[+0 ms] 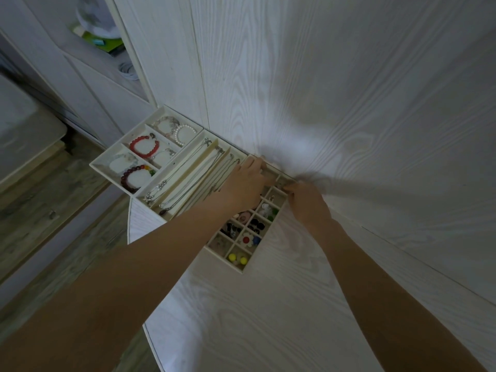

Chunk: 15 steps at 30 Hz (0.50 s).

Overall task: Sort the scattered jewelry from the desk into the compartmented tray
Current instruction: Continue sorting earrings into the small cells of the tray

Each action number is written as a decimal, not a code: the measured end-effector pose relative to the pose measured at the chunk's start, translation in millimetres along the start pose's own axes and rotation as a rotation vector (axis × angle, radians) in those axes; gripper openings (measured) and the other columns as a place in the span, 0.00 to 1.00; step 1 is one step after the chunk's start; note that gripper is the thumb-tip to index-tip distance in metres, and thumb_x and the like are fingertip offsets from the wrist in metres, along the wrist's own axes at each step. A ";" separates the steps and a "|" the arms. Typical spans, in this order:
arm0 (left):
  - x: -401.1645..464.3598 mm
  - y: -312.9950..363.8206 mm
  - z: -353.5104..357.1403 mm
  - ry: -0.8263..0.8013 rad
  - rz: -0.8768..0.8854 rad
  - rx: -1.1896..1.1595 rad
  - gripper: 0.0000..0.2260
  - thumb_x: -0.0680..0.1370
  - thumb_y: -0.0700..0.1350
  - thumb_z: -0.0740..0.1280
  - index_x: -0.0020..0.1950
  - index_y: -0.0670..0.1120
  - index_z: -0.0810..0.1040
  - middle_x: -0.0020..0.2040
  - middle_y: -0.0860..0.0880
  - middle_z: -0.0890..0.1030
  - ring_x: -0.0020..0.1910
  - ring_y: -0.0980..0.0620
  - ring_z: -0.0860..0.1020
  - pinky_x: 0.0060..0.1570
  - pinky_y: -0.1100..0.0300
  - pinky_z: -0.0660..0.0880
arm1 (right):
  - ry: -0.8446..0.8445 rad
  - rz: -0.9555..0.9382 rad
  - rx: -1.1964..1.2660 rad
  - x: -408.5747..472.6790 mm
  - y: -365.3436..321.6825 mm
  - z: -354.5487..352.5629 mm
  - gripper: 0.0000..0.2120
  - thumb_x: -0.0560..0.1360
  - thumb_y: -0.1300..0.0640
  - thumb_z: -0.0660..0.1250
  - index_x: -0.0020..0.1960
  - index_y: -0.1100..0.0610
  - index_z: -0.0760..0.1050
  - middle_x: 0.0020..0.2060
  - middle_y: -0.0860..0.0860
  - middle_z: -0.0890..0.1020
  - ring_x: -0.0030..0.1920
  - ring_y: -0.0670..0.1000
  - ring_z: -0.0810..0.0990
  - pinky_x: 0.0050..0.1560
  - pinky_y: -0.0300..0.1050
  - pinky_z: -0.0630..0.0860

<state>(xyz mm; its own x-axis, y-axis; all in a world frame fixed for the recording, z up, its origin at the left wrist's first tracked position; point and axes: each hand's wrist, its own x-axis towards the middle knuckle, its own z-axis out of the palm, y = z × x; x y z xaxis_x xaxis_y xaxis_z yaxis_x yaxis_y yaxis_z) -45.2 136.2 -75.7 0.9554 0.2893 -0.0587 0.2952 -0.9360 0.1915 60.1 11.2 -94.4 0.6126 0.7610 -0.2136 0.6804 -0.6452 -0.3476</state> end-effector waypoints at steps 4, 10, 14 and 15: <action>1.2 3.9 -8.1 0.045 -0.094 -0.263 0.16 0.76 0.36 0.62 0.62 0.46 0.77 0.64 0.45 0.70 0.63 0.47 0.66 0.62 0.56 0.67 | 0.182 0.075 0.393 -8.5 -10.6 -17.9 0.11 0.79 0.64 0.58 0.51 0.63 0.79 0.44 0.58 0.81 0.42 0.53 0.78 0.44 0.40 0.71; -1.9 18.7 -33.0 0.103 -0.336 -1.085 0.17 0.73 0.27 0.57 0.45 0.42 0.83 0.42 0.48 0.81 0.39 0.60 0.80 0.42 0.68 0.76 | -0.111 0.454 1.456 -17.3 -17.7 -34.4 0.14 0.74 0.76 0.57 0.55 0.67 0.76 0.44 0.59 0.81 0.44 0.53 0.81 0.45 0.41 0.78; 1.1 21.5 -32.1 0.016 -0.336 -1.083 0.08 0.75 0.38 0.63 0.43 0.44 0.82 0.38 0.53 0.81 0.39 0.59 0.79 0.44 0.63 0.76 | -0.111 0.448 1.661 -21.6 -21.5 -37.5 0.10 0.75 0.74 0.59 0.53 0.69 0.76 0.46 0.60 0.83 0.48 0.53 0.83 0.52 0.42 0.80; 2.1 19.8 -28.4 -0.005 -0.313 -1.046 0.07 0.75 0.43 0.66 0.44 0.44 0.83 0.40 0.51 0.83 0.42 0.56 0.80 0.48 0.58 0.77 | -0.101 0.445 1.678 -21.4 -22.6 -37.1 0.08 0.76 0.73 0.61 0.52 0.69 0.76 0.45 0.59 0.83 0.47 0.52 0.84 0.51 0.42 0.80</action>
<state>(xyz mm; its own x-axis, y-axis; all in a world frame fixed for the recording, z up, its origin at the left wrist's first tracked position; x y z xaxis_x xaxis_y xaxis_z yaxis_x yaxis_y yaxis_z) -37.3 124.0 -44.3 0.8387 0.4822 -0.2530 0.3808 -0.1872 0.9055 46.6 7.0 -48.1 0.5513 0.6030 -0.5766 -0.6814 -0.0734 -0.7282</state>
